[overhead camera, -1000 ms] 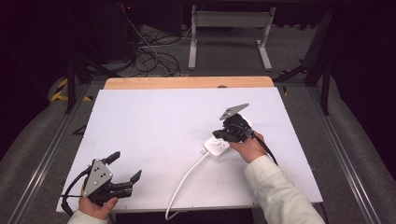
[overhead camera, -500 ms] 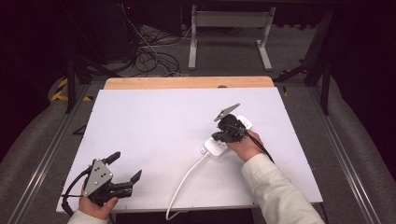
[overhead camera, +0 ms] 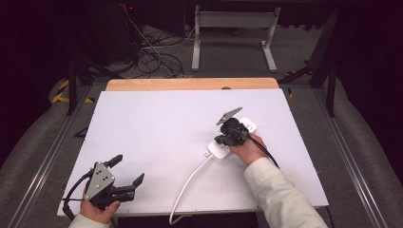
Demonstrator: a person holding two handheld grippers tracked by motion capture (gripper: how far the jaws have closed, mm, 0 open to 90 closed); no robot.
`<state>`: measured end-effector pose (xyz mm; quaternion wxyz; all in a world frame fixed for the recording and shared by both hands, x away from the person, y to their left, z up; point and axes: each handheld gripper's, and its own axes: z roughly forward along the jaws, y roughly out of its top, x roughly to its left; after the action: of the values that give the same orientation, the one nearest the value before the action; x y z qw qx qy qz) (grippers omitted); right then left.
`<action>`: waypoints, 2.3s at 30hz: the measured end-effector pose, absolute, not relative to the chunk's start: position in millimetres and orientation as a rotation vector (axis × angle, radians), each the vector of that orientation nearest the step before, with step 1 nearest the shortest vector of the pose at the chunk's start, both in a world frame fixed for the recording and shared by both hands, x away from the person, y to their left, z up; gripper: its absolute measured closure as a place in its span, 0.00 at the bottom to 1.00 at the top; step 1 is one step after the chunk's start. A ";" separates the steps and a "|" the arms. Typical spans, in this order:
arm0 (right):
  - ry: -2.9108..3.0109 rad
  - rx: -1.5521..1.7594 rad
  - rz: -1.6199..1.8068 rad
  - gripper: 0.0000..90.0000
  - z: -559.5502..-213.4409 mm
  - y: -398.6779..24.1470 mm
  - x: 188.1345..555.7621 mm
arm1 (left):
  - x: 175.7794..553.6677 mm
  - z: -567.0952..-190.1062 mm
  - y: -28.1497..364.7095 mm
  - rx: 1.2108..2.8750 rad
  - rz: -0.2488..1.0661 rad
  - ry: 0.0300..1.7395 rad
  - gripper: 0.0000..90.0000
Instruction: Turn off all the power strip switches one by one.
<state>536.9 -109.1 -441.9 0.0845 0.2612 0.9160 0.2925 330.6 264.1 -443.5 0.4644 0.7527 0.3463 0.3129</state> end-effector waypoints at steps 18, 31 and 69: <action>2.729 0.790 0.881 1.00 -442.7 -110.2 536.2 | 329.2 -443.2 263.5 1.842 0.764 0.857 0.13; 2.690 0.758 1.003 1.00 -432.0 -110.0 529.9 | 330.7 -444.5 263.6 1.848 0.760 0.861 0.13; 2.596 0.854 0.917 1.00 -430.6 -144.6 552.8 | 330.9 -444.7 264.0 1.849 0.765 0.862 0.13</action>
<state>552.8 -144.6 -430.6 0.1291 0.2937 0.8931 0.3153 330.9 264.0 -444.7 0.4632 0.7521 0.3507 0.3111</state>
